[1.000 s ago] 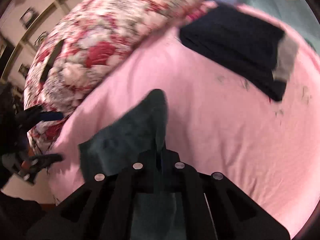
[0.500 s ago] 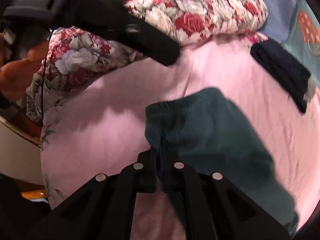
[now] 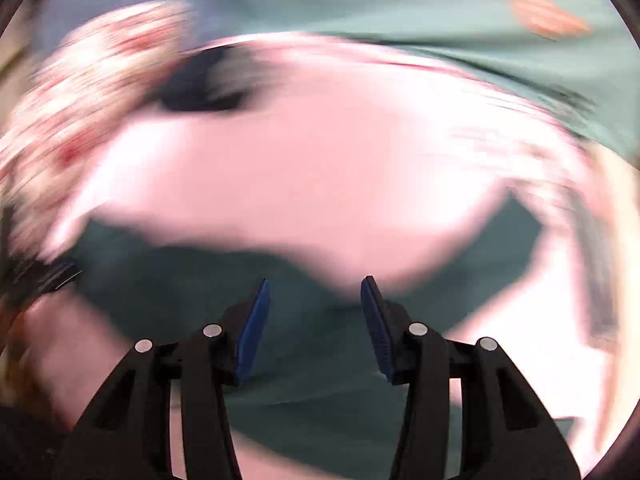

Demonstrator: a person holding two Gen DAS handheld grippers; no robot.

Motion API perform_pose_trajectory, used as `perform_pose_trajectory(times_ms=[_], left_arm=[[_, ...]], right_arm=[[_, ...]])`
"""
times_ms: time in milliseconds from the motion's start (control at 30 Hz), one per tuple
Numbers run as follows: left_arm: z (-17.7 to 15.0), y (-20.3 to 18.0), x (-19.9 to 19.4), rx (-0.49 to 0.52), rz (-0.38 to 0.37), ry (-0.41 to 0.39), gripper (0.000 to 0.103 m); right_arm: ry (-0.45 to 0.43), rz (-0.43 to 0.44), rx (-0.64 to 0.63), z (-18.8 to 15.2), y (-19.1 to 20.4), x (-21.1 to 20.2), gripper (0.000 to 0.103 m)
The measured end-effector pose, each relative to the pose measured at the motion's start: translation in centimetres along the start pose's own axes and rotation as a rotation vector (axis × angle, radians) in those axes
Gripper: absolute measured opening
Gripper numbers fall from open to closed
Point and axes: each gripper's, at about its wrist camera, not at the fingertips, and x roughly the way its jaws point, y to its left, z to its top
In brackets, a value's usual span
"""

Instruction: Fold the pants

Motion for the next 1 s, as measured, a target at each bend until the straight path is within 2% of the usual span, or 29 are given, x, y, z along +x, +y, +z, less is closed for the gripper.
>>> perform_pose_trajectory(times_ms=[67,100,167,267,433,600,667,700,733,800,867,1000], left_arm=[[0.1,-0.6,0.1,-0.005,0.040,0.001,0.017],[0.1,-0.8,0.1,-0.012,0.050,0.002,0.017],[0.3,-1.0,0.1,-0.029,0.077,0.005,0.018],[0.4,-1.0,0.2,-0.043,0.107,0.011,0.018],[0.7,-1.1,0.4,-0.052,0.131,0.020,0.018],[0.8,-1.2,0.4,-0.041,0.132,0.026,0.018],[0.8,-1.3,0.5,-0.031,0.138,0.025,0.018],[0.8,-1.3,0.5,-0.028,0.138,0.026,0.018],[0.8,-1.3,0.5,-0.026,0.137,0.026,0.018],[0.8,-1.3,0.5,-0.025,0.130,0.027,0.018],[0.9,-1.2,0.5,-0.024,0.123,0.029,0.018],[1.0,-1.3,0.6,0.003,0.130,0.039,0.018]], right_arm=[[0.010,-0.136,0.115,2.7,-6.2,1.4,0.048],[0.018,-0.138,0.201,4.5,-9.8,2.5,0.048],[0.022,-0.128,0.334,6.8,-14.5,4.6,0.048],[0.048,-0.138,0.494,9.4,-18.2,8.4,0.048],[0.146,-0.125,0.526,10.9,-19.5,13.4,0.029],[0.218,-0.237,0.554,10.1,-19.2,15.6,0.029],[0.203,-0.235,0.571,9.8,-19.1,15.9,0.029],[0.198,-0.238,0.556,9.8,-18.9,15.9,0.023],[0.190,-0.236,0.535,9.8,-18.7,15.9,0.004],[0.182,-0.224,0.519,9.7,-18.5,15.6,0.002],[0.148,-0.195,0.559,9.1,-18.9,14.4,0.002],[0.026,-0.087,0.651,7.0,-20.1,8.2,0.002]])
